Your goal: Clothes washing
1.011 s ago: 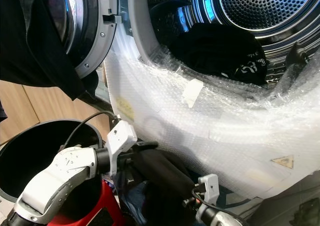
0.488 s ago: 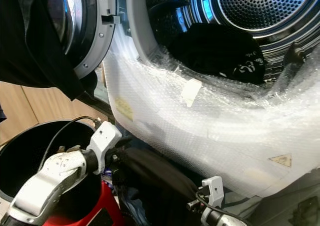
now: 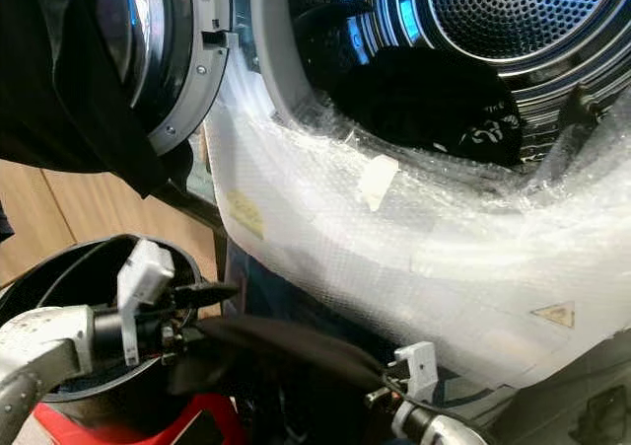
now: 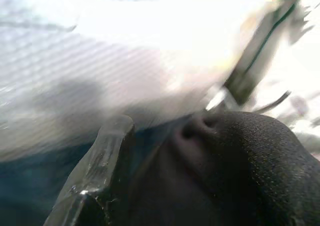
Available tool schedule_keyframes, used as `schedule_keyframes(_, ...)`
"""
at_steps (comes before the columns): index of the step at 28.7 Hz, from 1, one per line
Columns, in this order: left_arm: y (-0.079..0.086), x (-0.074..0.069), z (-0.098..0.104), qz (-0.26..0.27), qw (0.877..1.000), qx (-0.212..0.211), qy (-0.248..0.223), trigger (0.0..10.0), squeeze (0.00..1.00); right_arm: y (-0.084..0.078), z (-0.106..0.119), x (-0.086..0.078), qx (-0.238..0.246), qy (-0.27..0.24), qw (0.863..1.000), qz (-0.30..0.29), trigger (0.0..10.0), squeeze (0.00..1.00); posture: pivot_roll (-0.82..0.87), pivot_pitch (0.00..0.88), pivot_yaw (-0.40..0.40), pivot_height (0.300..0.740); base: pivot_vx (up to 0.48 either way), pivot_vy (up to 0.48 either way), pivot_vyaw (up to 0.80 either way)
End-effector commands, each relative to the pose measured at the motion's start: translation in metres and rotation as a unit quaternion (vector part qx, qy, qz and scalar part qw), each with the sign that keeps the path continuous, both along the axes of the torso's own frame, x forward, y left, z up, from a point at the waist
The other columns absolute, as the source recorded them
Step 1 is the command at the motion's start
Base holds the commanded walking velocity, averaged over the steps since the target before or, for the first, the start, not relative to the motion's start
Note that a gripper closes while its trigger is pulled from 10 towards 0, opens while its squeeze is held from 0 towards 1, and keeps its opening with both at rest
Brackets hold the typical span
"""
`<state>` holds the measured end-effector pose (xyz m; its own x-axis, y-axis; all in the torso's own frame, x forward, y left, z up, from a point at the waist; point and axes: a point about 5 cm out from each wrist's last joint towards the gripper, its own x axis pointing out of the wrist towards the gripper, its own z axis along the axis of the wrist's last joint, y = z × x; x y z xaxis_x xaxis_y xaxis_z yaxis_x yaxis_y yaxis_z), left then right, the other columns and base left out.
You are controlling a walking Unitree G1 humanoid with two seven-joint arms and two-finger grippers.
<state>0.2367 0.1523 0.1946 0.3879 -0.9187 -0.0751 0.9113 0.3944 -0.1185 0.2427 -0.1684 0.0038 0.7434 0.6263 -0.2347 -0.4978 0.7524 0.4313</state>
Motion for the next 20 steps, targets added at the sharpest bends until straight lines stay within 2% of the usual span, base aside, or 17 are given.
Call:
schedule_keyframes(1, 0.005, -0.007, 0.024, -0.021, 0.998, -0.033, -0.045, 10.0, 1.00, -0.016, -0.010, -0.007, -0.017, 0.028, 0.999, -0.031, 0.0, 0.00, 0.18, 0.000, -0.092, 0.740, 0.000, 0.000, 0.00)
schedule_keyframes(7, 0.010, -0.013, 0.031, -0.037, 0.997, -0.058, -0.046, 10.0, 1.00, -0.017, -0.014, -0.009, -0.018, 0.039, 0.998, -0.037, 0.0, 0.00, 0.19, 0.000, -0.094, 0.740, 0.000, 0.000, 0.00)
schedule_keyframes(10, 0.018, -0.017, 0.029, -0.032, 0.998, -0.038, -0.038, 10.0, 1.00, -0.021, -0.018, -0.012, -0.024, 0.049, 0.997, -0.046, 0.0, 0.00, 0.19, 0.000, -0.097, 0.740, 0.000, 0.000, 0.00)
schedule_keyframes(12, 0.026, -0.023, 0.026, -0.031, 0.999, -0.001, -0.032, 10.0, 1.00, -0.025, -0.022, -0.014, -0.030, 0.062, 0.996, -0.059, 0.0, 0.00, 0.19, 0.000, -0.099, 0.740, 0.000, 0.000, 0.00)
schedule_keyframes(15, 0.034, -0.026, 0.032, -0.022, 0.999, 0.007, -0.049, 10.0, 1.00, -0.028, -0.029, -0.019, -0.044, 0.079, 0.994, -0.062, 0.0, 0.00, 0.20, 0.000, -0.107, 0.740, 0.000, 0.000, 0.00)
schedule_keyframes(17, 0.037, -0.023, 0.049, -0.008, 0.996, -0.039, -0.079, 10.0, 1.00, -0.028, -0.032, -0.021, -0.044, 0.087, 0.993, -0.063, 0.0, 0.00, 0.21, 0.003, -0.111, 0.740, 0.000, 0.000, 0.00)
schedule_keyframes(19, 0.038, -0.021, 0.063, -0.010, 0.990, -0.105, -0.097, 10.0, 1.00, -0.026, -0.034, -0.022, -0.041, 0.092, 0.993, -0.062, 0.0, 0.00, 0.21, 0.004, -0.111, 0.740, 0.000, 0.000, 0.00)
schedule_keyframes(20, 0.039, -0.021, 0.070, -0.013, 0.982, -0.158, -0.102, 10.0, 1.00, -0.025, -0.035, -0.022, -0.041, 0.095, 0.993, -0.062, 0.0, 0.00, 0.21, 0.005, -0.110, 0.740, 0.000, 0.000, 0.00)
